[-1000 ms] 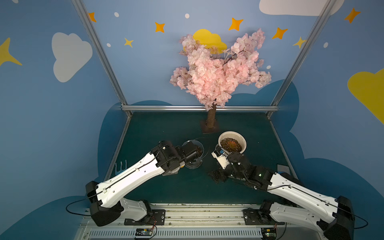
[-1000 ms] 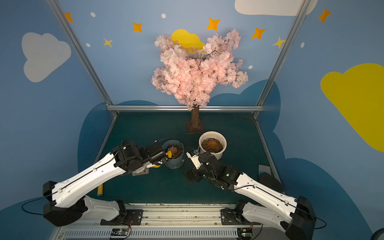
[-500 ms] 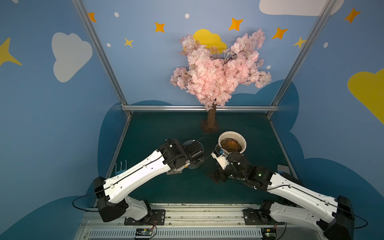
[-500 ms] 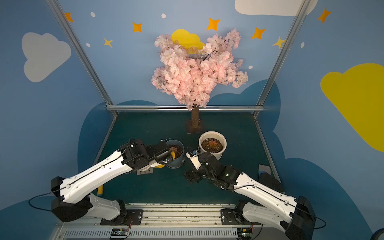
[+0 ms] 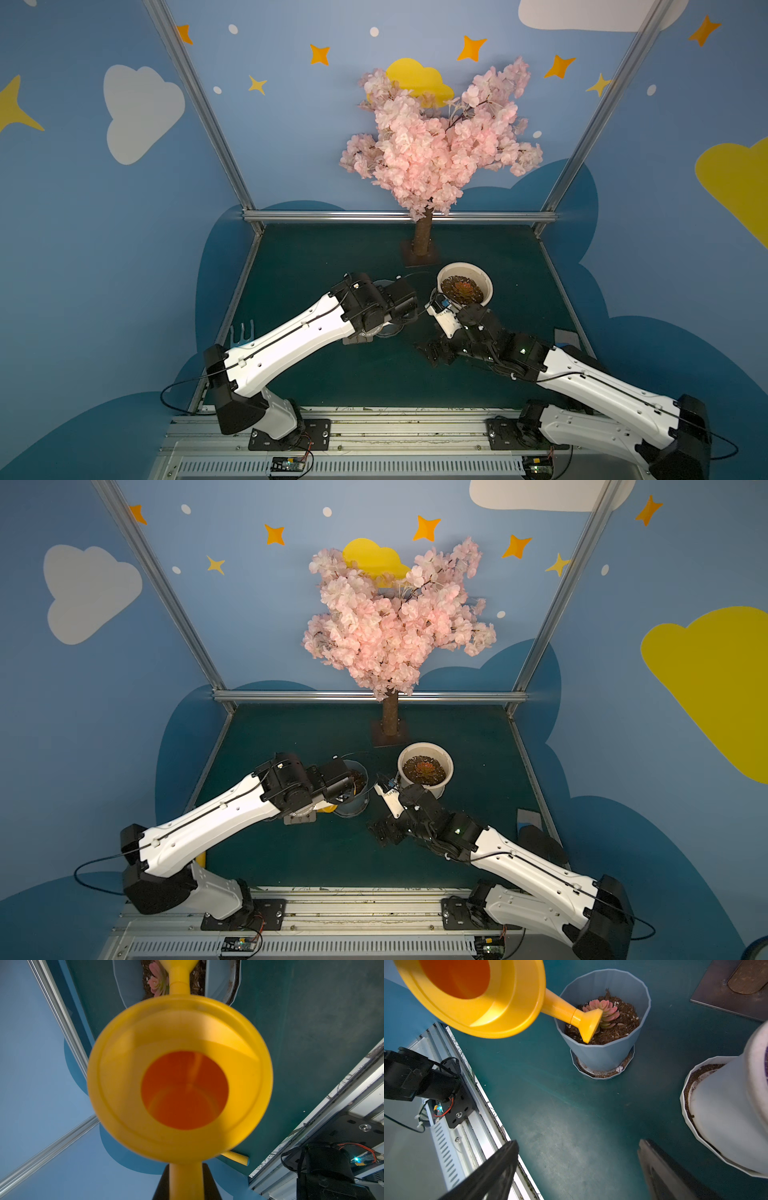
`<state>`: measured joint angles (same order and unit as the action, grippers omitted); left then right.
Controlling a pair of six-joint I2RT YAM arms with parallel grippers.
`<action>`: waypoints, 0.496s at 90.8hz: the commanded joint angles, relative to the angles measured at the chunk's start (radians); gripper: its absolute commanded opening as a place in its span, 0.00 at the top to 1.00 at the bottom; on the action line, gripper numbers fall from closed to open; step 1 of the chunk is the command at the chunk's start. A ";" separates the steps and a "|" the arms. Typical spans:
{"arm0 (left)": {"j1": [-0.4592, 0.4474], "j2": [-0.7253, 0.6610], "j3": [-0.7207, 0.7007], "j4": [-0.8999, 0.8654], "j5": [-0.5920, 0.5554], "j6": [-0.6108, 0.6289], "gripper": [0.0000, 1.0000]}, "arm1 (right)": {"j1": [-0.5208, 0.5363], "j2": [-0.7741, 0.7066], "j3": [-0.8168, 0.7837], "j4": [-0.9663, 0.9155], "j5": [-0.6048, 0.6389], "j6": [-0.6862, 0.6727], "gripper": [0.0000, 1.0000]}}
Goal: Water the succulent around the soil edge
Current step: Water the soil of the potted plant with water.
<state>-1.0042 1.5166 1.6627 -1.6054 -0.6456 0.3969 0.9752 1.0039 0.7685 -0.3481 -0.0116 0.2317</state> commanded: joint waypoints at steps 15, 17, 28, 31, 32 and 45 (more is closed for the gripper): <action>-0.003 0.033 0.060 -0.018 -0.027 -0.004 0.97 | 0.001 -0.024 -0.009 -0.002 0.030 0.000 0.05; -0.002 0.036 0.062 -0.018 -0.028 -0.004 0.97 | 0.000 -0.023 -0.009 -0.002 0.034 0.000 0.05; -0.002 0.052 0.074 -0.014 -0.033 -0.002 0.97 | -0.003 -0.018 -0.014 -0.001 0.044 -0.003 0.05; -0.002 0.056 0.077 -0.013 -0.037 -0.001 0.97 | -0.004 -0.016 -0.013 -0.002 0.045 -0.003 0.05; -0.002 0.058 0.079 -0.013 -0.038 -0.001 0.97 | -0.004 -0.016 -0.014 -0.001 0.045 -0.003 0.05; -0.002 0.069 0.089 -0.006 -0.061 0.001 0.97 | -0.009 -0.018 -0.020 0.002 0.047 -0.003 0.04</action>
<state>-1.0046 1.5826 1.7226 -1.6032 -0.6685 0.3969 0.9722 0.9989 0.7673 -0.3477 0.0193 0.2310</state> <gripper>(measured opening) 0.165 0.955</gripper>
